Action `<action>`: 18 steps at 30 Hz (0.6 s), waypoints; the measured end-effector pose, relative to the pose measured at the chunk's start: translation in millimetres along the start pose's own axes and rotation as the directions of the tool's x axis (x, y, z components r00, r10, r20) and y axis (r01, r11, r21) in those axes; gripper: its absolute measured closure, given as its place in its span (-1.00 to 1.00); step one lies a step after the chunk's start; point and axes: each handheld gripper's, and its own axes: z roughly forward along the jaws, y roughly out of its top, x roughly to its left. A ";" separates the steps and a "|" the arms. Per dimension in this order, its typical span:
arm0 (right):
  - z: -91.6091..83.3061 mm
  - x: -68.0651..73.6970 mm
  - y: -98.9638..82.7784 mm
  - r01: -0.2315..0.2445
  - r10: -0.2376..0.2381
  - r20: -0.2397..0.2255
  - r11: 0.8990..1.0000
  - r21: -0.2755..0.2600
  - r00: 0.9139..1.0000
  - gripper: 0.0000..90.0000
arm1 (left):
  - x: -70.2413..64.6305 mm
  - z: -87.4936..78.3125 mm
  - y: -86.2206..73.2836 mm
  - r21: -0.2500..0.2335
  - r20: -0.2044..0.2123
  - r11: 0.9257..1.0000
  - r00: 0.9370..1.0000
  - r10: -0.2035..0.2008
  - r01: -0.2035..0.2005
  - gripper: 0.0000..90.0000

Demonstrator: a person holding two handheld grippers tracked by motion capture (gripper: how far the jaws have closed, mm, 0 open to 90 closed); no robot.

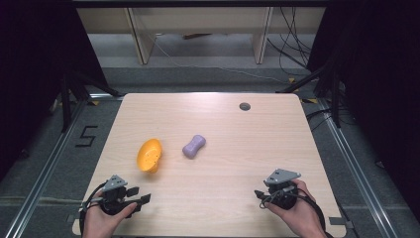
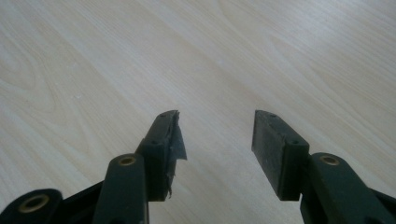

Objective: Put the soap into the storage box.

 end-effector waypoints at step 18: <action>0.9 0.1 0.3 -0.005 0.005 0.002 1.000 0.014 1.000 0.12 | -18.6 8.6 83.9 0.114 -0.069 0.988 0.992 0.109 -0.101 -0.14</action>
